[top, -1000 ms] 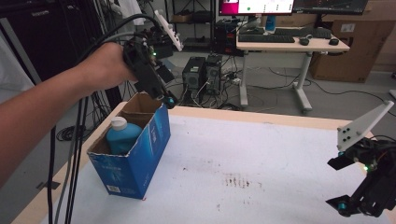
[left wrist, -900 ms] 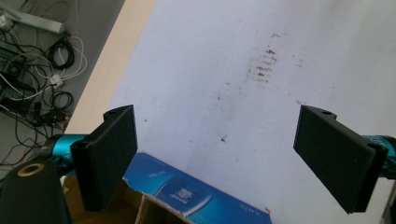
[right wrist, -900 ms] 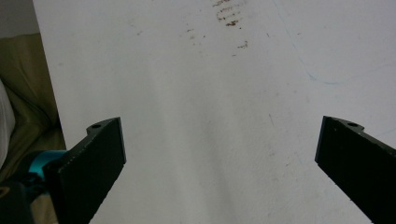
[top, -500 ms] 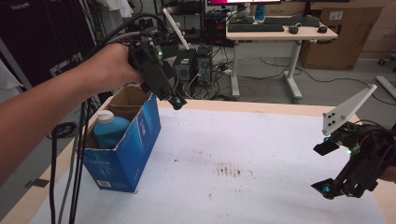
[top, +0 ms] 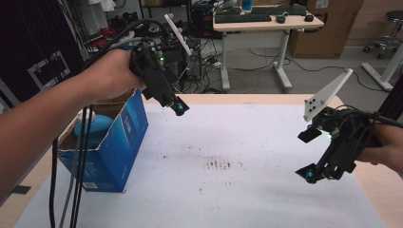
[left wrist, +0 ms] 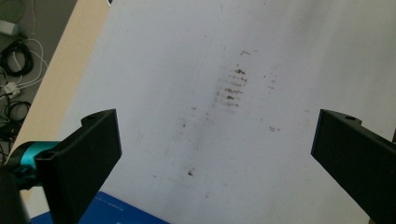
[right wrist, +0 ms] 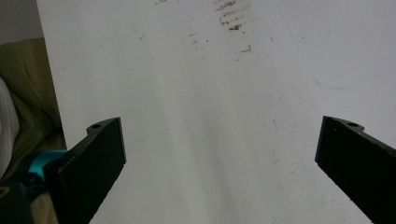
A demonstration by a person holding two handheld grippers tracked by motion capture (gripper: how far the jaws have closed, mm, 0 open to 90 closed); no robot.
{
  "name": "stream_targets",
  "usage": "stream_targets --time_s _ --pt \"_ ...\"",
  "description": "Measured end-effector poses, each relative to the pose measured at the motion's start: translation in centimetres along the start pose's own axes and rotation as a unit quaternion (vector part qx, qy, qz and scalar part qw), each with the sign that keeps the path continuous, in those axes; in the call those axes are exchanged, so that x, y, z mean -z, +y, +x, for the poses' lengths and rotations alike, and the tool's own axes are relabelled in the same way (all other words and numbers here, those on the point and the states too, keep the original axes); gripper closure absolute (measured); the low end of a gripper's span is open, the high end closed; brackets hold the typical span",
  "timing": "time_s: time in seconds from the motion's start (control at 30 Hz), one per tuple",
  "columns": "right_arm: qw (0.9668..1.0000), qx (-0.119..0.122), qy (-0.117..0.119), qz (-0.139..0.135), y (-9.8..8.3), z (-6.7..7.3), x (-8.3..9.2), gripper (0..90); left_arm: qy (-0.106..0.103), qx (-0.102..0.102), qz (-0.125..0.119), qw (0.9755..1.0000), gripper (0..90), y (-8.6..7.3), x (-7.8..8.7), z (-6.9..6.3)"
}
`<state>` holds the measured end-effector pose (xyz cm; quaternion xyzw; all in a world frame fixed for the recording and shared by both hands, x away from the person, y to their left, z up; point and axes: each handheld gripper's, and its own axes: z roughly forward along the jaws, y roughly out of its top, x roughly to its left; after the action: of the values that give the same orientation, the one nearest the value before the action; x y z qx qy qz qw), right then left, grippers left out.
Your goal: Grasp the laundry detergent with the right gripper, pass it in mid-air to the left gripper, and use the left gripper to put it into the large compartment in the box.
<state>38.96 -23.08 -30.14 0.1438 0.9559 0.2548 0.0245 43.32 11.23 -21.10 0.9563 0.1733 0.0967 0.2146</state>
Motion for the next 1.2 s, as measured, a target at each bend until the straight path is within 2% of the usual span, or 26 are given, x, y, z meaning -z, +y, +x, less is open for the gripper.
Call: stream_targets --time_s 0.13,0.3,0.43,0.57,0.67,0.8,1.0,1.2 --pt "1.0000 -0.001 0.001 0.002 0.1 0.0 -0.1 0.8 0.003 0.005 0.007 1.0000 1.6 -0.3 -0.3 0.7" --pt "1.0000 -0.002 0.002 0.003 0.1 -0.2 -0.1 0.8 0.004 0.005 0.010 0.9999 1.6 -1.1 0.2 1.4" --pt "1.0000 -0.007 0.002 0.007 0.1 -0.3 -0.1 0.8 -0.010 -0.002 0.011 0.9999 1.6 -2.3 1.1 2.0" --pt "1.0000 -0.005 0.003 0.008 0.2 -0.2 0.1 0.8 -0.020 0.006 0.009 0.9997 1.6 -3.6 2.1 2.8" --pt "0.9999 -0.007 0.002 0.009 0.3 -0.1 0.3 0.8 -0.017 0.010 0.009 0.9998 1.6 -4.7 2.9 3.3" --pt "0.9999 -0.011 0.001 0.011 0.3 -0.2 0.3 0.8 -0.014 0.007 0.020 0.9997 1.6 -5.9 3.8 3.5" --pt "0.9999 -0.009 0.001 0.014 0.5 -0.1 0.8 0.8 -0.019 0.016 0.023 0.9994 1.6 -7.4 4.7 3.8" --pt "0.9998 -0.009 0.001 0.017 0.5 -0.1 0.8 0.8 -0.009 0.023 0.021 0.9995 1.6 -8.6 5.6 3.8"
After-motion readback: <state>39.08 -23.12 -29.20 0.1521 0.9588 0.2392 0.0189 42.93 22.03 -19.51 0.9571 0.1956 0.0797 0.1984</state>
